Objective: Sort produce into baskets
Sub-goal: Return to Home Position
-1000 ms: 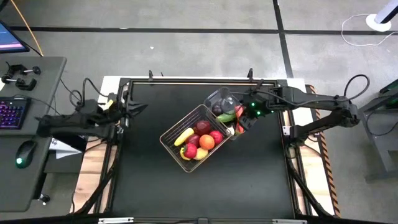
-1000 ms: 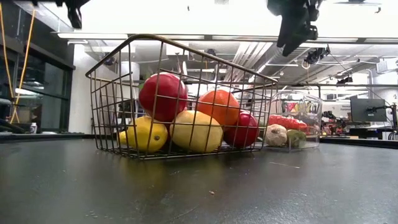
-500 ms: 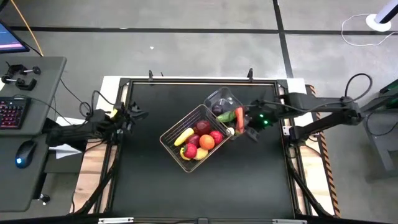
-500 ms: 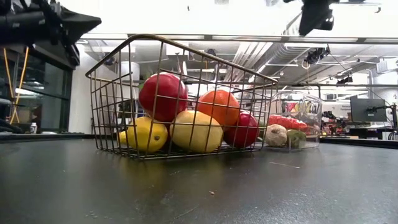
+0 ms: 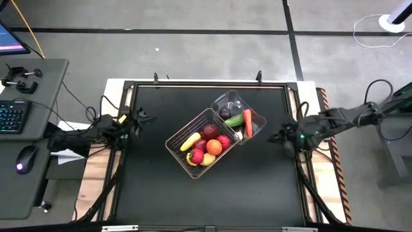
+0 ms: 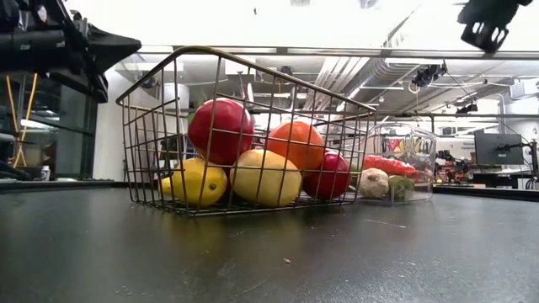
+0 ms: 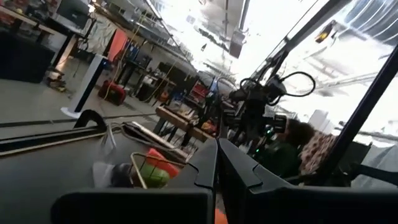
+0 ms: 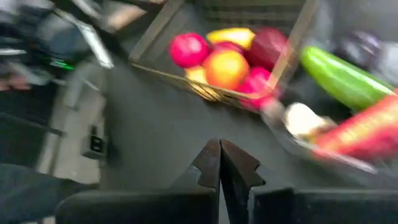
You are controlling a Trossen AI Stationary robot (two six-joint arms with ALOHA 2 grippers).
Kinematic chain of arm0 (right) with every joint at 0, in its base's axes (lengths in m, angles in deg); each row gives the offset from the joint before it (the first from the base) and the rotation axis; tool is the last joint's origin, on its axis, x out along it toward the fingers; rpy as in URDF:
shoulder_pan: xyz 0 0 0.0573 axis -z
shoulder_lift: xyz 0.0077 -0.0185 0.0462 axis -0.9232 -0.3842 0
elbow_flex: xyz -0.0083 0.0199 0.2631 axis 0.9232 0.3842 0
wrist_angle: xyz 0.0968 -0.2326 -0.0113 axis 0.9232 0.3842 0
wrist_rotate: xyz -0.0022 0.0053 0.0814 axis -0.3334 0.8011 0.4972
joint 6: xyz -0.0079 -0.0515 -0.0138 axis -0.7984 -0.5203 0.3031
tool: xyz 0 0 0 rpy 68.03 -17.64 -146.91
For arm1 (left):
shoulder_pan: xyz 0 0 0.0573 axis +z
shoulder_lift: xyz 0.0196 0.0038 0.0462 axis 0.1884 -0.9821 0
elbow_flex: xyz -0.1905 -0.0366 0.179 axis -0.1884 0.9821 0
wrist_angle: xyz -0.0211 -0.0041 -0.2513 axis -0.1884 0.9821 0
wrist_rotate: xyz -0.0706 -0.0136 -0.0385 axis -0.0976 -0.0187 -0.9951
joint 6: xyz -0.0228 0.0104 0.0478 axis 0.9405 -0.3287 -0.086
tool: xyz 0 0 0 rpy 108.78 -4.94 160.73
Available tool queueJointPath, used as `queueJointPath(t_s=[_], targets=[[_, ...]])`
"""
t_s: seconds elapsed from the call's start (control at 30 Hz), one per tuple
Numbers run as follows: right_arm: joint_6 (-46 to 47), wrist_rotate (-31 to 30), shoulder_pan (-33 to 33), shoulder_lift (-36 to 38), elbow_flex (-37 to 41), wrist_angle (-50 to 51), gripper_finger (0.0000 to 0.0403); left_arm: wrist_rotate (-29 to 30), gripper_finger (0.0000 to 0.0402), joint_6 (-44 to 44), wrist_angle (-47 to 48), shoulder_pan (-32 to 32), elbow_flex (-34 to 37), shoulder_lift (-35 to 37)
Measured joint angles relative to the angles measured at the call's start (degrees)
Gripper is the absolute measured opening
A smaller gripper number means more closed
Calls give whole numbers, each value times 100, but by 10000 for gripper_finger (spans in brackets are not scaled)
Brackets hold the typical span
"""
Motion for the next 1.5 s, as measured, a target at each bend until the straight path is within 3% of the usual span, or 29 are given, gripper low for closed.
queueJointPath(t_s=[0.27, 0.47, 0.7, 0.97, 1.5], targets=[[-1097, -162, 26, 2416, 2575, -2647, 0, 9, 0, -172, 282, 0, 0, 0], [-1491, 12, 565, 3537, 3421, -3209, 0, 9, 0, -170, 268, 0, 0, 0], [-1877, 754, 1090, 3502, 3887, -3655, 0, 1, 0, -169, 317, -2, 0, 0], [-2452, 839, 1543, 3502, 4578, -4686, 0, -9, 0, -168, 389, -2, 0, 0], [-2880, 960, 1682, 3371, 4607, -4604, 0, -9, 0, -168, 441, -17, 0, 17]])
